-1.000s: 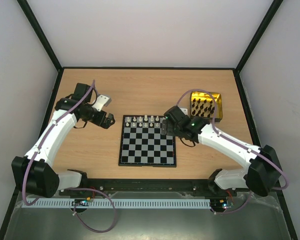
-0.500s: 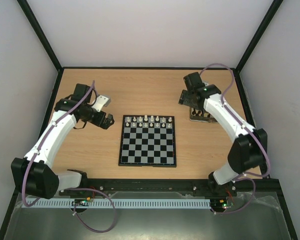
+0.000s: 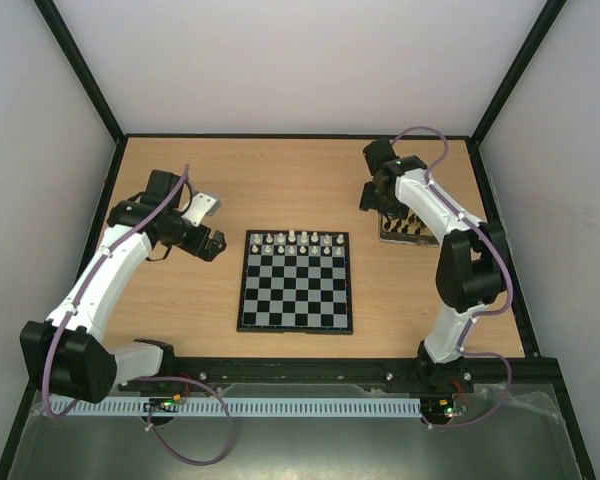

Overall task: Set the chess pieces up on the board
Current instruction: Move the storage box to the center of the board, then pick up the chess piece from the storage box.

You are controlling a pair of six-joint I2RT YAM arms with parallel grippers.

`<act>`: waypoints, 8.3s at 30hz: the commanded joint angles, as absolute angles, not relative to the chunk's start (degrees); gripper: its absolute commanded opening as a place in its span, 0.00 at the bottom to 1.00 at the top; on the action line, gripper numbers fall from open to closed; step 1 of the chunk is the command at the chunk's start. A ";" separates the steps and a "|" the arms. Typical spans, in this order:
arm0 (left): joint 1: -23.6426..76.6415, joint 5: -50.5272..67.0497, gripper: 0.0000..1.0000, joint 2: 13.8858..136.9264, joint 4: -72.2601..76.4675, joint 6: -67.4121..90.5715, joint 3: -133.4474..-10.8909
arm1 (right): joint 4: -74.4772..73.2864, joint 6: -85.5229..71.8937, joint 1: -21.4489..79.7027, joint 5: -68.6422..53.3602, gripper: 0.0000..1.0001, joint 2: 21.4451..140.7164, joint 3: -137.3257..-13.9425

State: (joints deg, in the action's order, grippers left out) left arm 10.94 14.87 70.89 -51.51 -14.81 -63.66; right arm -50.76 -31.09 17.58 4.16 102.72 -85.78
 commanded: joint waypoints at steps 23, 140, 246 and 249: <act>10.63 13.78 0.99 69.96 -51.31 -15.47 -62.38 | -46.50 -29.71 16.22 1.87 0.51 109.01 -82.10; 10.53 13.54 0.99 68.82 -50.73 -15.12 -62.29 | -45.59 -53.90 42.08 -7.63 0.43 78.67 -56.55; 12.09 12.54 0.99 74.16 -44.08 -16.63 -57.76 | -48.12 -35.20 7.93 -11.19 0.22 95.42 -62.36; 12.10 12.44 0.99 74.09 -43.86 -16.48 -57.62 | -47.34 -35.11 7.52 -11.16 0.22 96.07 -62.25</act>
